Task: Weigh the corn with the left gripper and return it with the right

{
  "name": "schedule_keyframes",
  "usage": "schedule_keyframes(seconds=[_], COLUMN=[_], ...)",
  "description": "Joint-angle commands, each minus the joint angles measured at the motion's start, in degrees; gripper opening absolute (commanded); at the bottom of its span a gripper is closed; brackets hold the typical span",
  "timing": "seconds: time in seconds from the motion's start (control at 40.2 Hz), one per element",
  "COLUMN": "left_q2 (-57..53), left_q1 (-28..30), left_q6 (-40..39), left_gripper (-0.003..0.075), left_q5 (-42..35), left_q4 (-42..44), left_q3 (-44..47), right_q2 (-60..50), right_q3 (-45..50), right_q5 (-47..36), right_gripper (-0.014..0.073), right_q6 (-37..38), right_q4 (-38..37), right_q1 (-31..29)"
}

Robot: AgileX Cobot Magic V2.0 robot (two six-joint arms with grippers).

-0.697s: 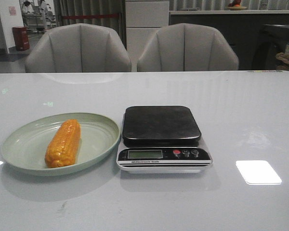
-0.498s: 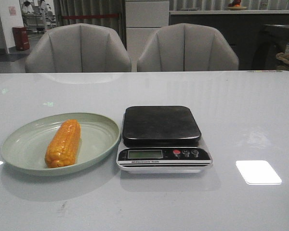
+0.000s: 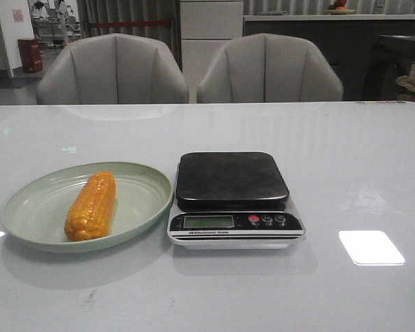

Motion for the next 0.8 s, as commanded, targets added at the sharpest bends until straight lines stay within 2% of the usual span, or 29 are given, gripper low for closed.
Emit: schedule_keyframes(seconds=[0.0,0.199,0.274,0.398,0.622,0.772], left_q2=[-1.12,-1.12,-1.12,0.02,7.52,13.07], left_q1=[0.00,0.00,0.00,0.00,-0.12,-0.12], left_q6=[-0.18,-0.18,-0.56,-0.57,-0.67,-0.67], left_gripper=[0.0114,0.0114,0.0114,0.0114,0.0114,0.0114], left_q5=[-4.83,-20.55,-22.55,-18.09,-2.57,3.92], left_q4=[-0.08,-0.34,-0.43,-0.43,-1.81,-7.91], left_q3=[-0.02,-0.44,-1.95,-7.86,-21.59,-25.19], right_q2=[-1.12,-1.12,-1.12,-1.12,-1.12,-1.12], right_q3=[0.21,0.21,0.21,0.21,0.21,0.21], right_q5=[-4.11,-4.11,-4.11,-4.11,-4.11,-4.11], right_gripper=[0.0193,0.0193,0.0193,0.0193,0.0193,0.0193], right_q6=[-0.43,-0.43,-0.43,-0.43,-0.43,-0.43], right_q4=[-0.59,-0.59,-0.59,-0.59,-0.59,-0.59], right_q1=[-0.43,-0.38,-0.38,-0.38,-0.38,-0.38])
